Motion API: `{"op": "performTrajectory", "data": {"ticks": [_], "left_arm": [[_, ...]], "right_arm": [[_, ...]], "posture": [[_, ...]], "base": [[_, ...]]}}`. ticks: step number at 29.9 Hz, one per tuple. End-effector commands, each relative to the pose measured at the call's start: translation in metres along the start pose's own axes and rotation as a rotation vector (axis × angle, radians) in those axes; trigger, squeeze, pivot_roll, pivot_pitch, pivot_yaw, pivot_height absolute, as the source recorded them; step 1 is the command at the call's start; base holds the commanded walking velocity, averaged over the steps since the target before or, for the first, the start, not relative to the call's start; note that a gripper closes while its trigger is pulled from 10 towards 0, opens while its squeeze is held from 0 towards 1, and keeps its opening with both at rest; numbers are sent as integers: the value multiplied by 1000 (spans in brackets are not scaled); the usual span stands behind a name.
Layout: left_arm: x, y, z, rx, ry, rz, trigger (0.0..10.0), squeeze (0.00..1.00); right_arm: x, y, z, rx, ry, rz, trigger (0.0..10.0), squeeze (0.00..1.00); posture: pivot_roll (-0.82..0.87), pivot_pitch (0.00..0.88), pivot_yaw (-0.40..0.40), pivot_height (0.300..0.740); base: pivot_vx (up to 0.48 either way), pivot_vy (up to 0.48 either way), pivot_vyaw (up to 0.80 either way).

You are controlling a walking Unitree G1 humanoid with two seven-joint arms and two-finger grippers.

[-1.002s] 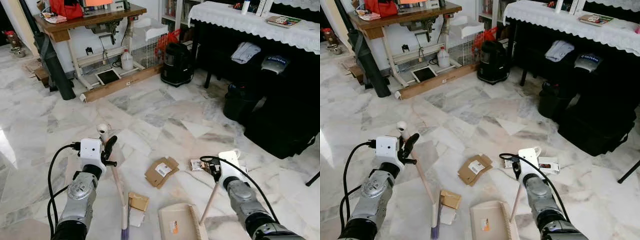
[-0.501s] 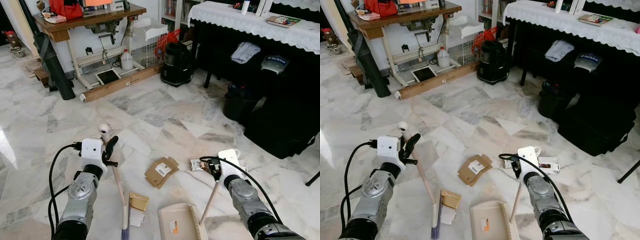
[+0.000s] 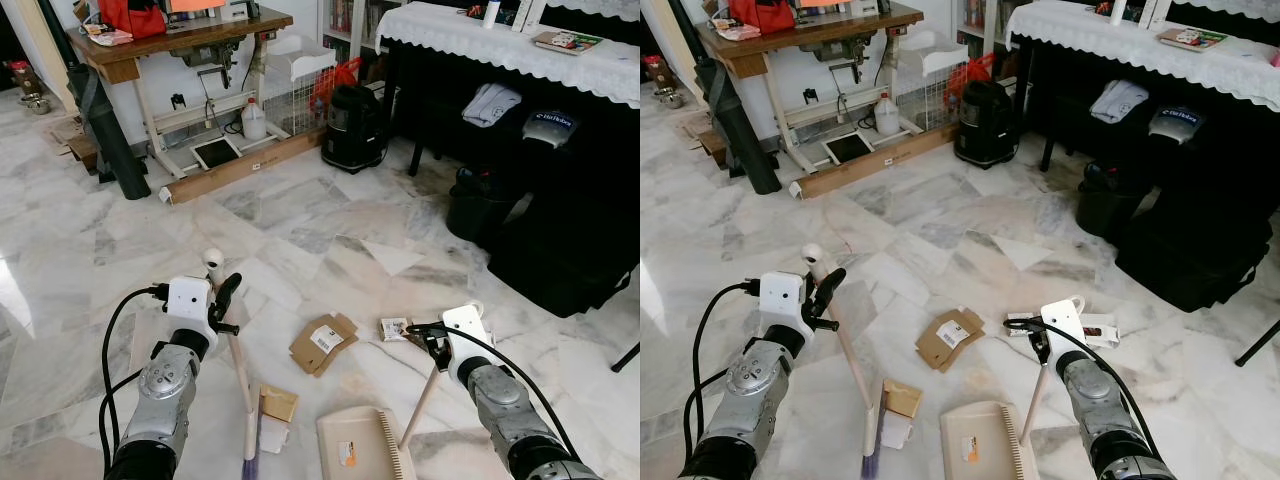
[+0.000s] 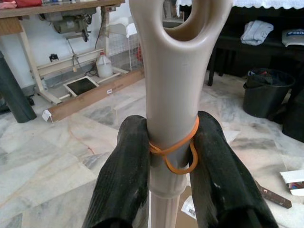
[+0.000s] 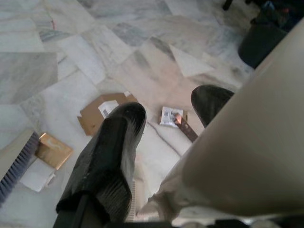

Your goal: Sweep floor

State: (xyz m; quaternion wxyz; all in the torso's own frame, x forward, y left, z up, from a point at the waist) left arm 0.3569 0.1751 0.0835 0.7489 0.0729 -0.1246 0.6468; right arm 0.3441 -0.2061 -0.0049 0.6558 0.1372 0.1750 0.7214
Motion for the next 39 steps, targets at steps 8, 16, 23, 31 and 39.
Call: {"op": "performTrajectory", "data": {"ticks": [8,16,23,31,39], "left_arm": [[1,-5,13,-44,-36,-14,10000,0],[0,-6,13,-43,-44,-23,10000,0],[-1,-5,12,-40,-47,-28,10000,0],[-2,-6,12,-39,-46,-32,10000,0],[-2,-6,12,-37,-47,-34,10000,0]], "right_arm": [[-1,2,15,-65,7,37,10000,0],[8,4,15,-62,6,82,10000,0],[15,8,17,-82,5,107,10000,0],[18,13,11,-69,5,111,10000,0],[16,15,8,-50,1,84,10000,0]], "posture": [[72,0,0,740],[72,0,1,740],[69,0,2,740],[63,0,2,740],[63,0,3,740]], "base": [[0,0,0],[0,0,0],[0,0,0],[0,0,0],[0,0,0]]}}
Point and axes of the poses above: a point about 5 cm out from each wrist's last joint towards the gripper, its own y axis pointing back from the gripper into the wrist, its own z axis along the axis of the wrist's last joint, x = y × z, the point moved 5 cm from there along -y, pointing out of the wrist towards the gripper, and after that the axes turned 12 degrees about -y, right-handed, at the moved point
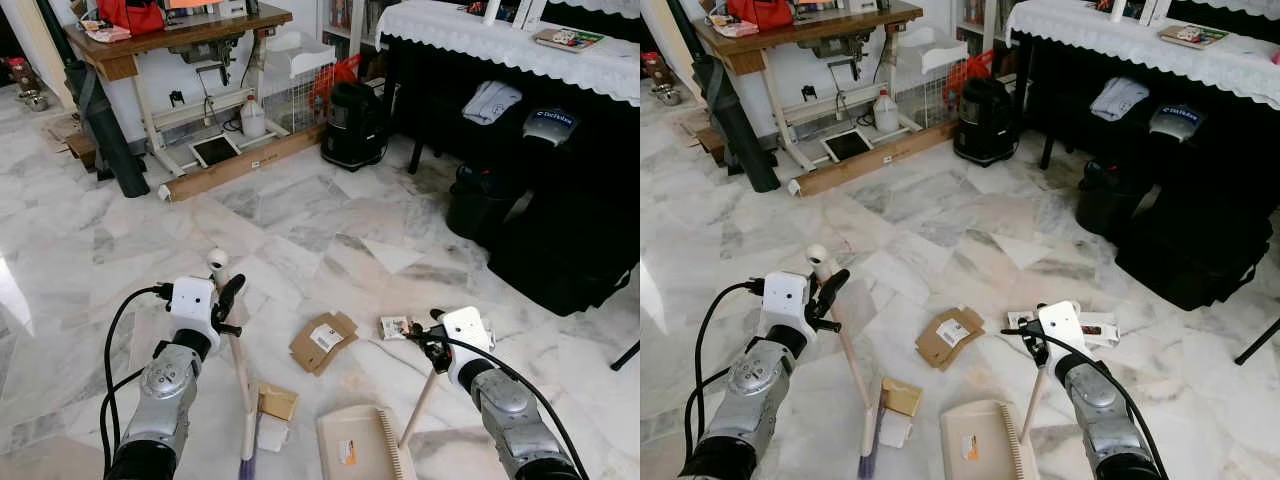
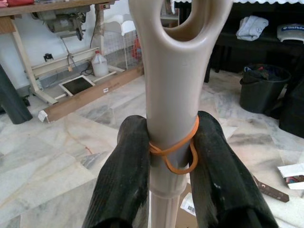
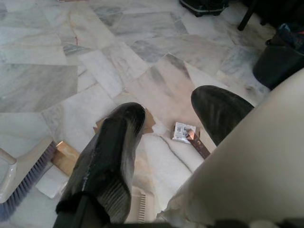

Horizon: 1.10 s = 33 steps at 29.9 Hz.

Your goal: Sweep floor

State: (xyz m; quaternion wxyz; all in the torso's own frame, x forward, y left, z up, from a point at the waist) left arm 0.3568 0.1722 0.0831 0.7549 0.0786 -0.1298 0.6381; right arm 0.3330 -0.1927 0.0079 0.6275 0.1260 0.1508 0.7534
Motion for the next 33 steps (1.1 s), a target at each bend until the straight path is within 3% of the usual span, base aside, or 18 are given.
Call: {"op": "performTrajectory", "data": {"ticks": [1,12,24,25,26,27,33], "left_arm": [[1,-6,11,-36,-33,-12,10000,0],[1,-6,11,-32,-35,-17,10000,0],[0,-6,11,-33,-40,-19,10000,0],[0,-6,11,-32,-41,-19,10000,0],[0,-6,11,-32,-41,-19,10000,0],[0,-6,11,-32,-41,-18,10000,0],[1,-6,11,-31,-43,-17,10000,0]], "right_arm": [[2,1,0,3,-2,-1,10000,0],[-5,1,-15,65,-6,-70,10000,0],[1,-1,-15,62,-17,-66,10000,0],[1,-2,-14,60,-16,-65,2706,0],[1,-2,-14,58,-16,-65,2706,0],[1,-2,-14,57,-15,-64,0,0],[2,-2,-13,54,-14,-60,0,0]], "posture": [[63,0,3,740],[67,0,7,740],[73,0,8,740],[73,0,8,740],[74,0,7,740],[74,0,7,740],[75,0,7,740]], "base": [[0,0,0],[0,0,0],[0,0,0],[0,0,0],[0,0,0],[0,0,0],[0,0,0]]}}
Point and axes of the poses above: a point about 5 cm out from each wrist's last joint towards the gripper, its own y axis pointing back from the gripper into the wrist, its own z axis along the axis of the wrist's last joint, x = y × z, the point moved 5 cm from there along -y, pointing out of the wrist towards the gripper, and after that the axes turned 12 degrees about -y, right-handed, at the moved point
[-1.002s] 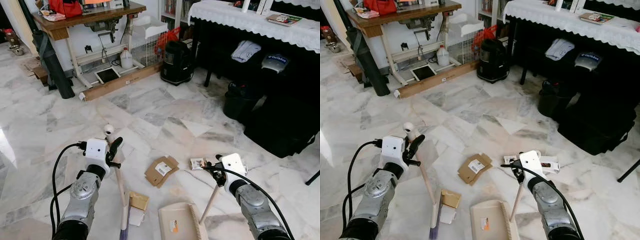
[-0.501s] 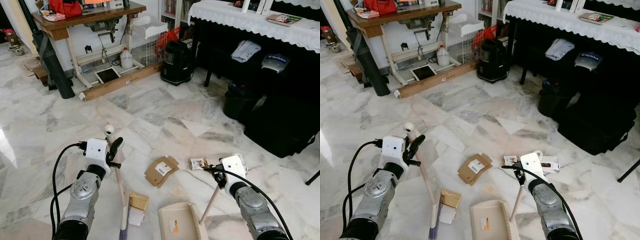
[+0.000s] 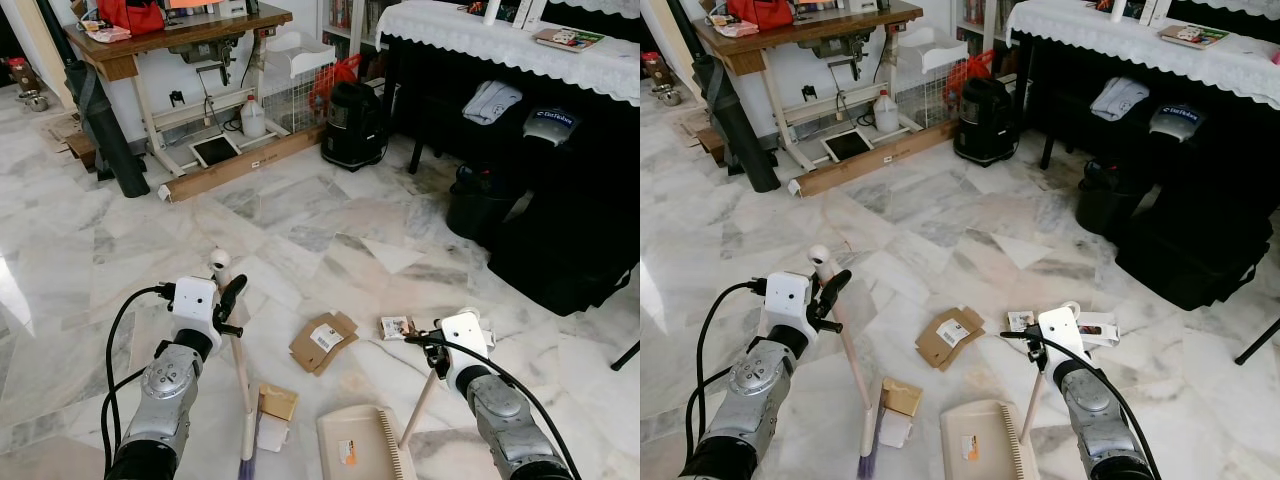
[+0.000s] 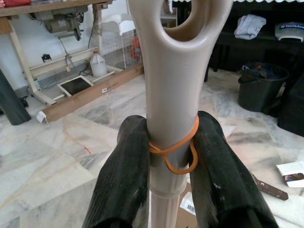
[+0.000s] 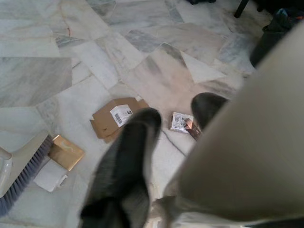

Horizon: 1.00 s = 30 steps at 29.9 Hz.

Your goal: Sweep floor

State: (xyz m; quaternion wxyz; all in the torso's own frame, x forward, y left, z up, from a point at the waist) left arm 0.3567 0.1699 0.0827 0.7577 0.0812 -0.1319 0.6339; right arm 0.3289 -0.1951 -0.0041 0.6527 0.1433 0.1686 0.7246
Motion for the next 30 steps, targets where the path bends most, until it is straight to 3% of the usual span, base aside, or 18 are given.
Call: {"op": "performTrajectory", "data": {"ticks": [1,20,25,26,27,28,30], "left_arm": [[3,-5,10,-30,-37,-7,10000,0],[5,-6,9,-21,-43,-2,10000,0],[8,-6,9,-19,-50,15,10000,0],[9,-6,9,-19,-51,17,10000,0],[9,-6,9,-19,-51,17,10000,0],[9,-6,9,-19,-52,18,10000,0],[9,-6,9,-18,-53,18,10000,0]], "right_arm": [[5,-2,0,2,6,16,0,0],[4,-3,5,-12,6,17,0,0],[-6,-5,21,-79,3,-46,0,0],[-8,-5,26,-95,3,-59,4706,0],[-8,-5,26,-95,3,-59,4706,0],[-11,-5,31,-114,3,-75,10000,0],[-13,-5,35,-132,2,-90,10000,0]], "posture": [[75,0,7,740],[72,0,12,740],[68,0,14,740],[68,0,15,740],[68,0,15,740],[68,0,15,740],[68,0,15,740]], "base": [[0,0,0],[0,0,0],[0,0,0],[0,0,0],[0,0,0],[0,0,0],[0,0,0]]}}
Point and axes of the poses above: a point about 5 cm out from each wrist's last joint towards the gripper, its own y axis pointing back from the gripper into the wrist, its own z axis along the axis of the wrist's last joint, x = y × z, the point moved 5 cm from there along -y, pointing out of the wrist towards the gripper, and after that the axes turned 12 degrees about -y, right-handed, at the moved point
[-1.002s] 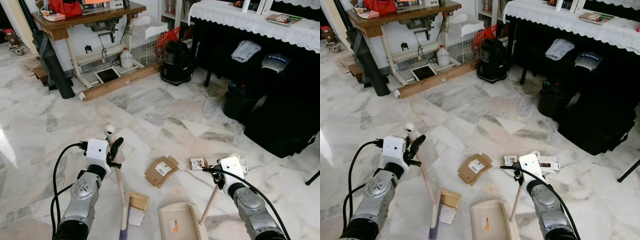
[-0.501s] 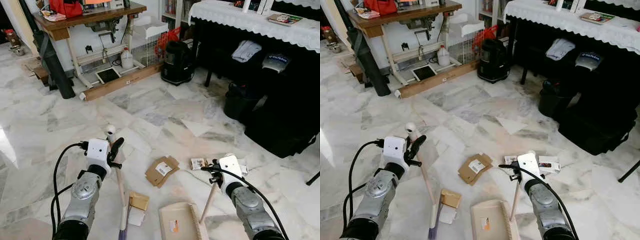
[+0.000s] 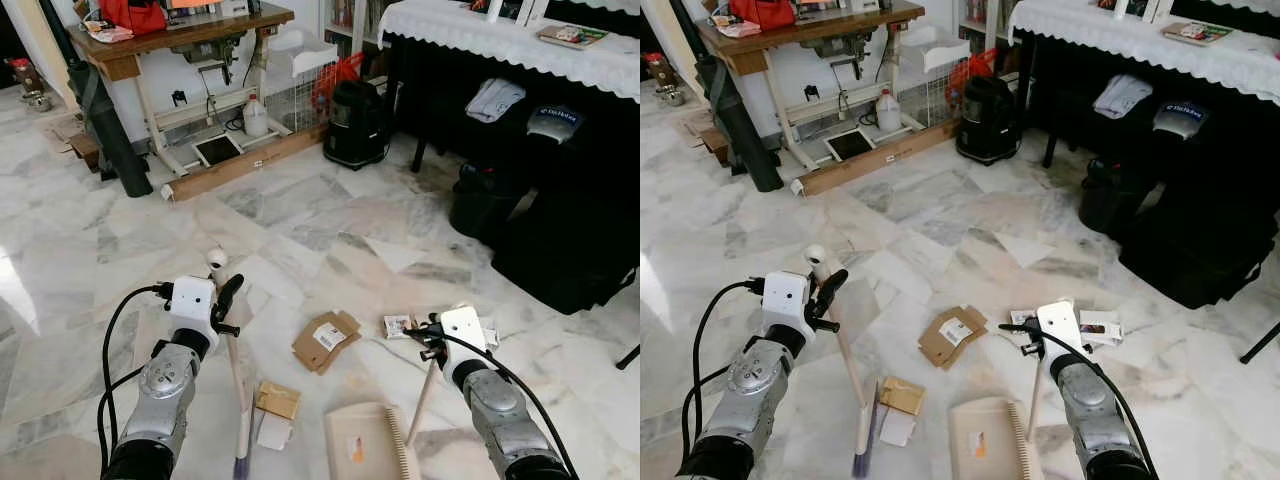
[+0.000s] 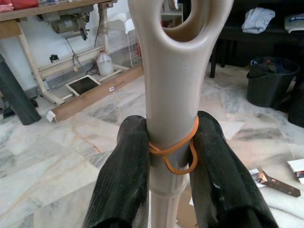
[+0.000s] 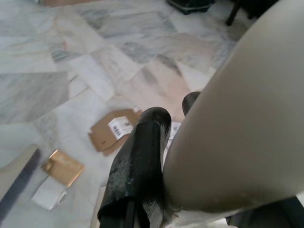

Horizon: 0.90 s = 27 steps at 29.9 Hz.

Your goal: Sweep floor

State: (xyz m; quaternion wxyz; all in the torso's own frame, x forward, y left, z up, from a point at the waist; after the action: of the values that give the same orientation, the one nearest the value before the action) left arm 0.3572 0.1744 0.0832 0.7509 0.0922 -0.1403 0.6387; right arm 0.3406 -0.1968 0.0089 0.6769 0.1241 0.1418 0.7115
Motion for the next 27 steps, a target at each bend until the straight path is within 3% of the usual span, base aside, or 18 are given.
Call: {"op": "performTrajectory", "data": {"ticks": [1,6,14,27], "left_arm": [[5,-6,10,-27,-25,5,10000,0],[5,-6,9,-27,-27,6,10000,0],[13,-6,8,-21,-52,46,10000,0],[14,-5,7,-16,-57,59,10000,0]], "right_arm": [[-12,-2,22,-84,20,-53,10000,0],[-12,-2,27,-116,8,-67,10000,0],[9,-6,27,-134,-34,-4,10000,0],[9,-7,15,-97,-75,-17,10000,0]], "posture": [[68,0,14,740],[74,0,14,740],[78,0,15,740],[81,0,13,740]], "base": [[0,0,0],[0,0,0],[0,0,0],[0,0,0]]}}
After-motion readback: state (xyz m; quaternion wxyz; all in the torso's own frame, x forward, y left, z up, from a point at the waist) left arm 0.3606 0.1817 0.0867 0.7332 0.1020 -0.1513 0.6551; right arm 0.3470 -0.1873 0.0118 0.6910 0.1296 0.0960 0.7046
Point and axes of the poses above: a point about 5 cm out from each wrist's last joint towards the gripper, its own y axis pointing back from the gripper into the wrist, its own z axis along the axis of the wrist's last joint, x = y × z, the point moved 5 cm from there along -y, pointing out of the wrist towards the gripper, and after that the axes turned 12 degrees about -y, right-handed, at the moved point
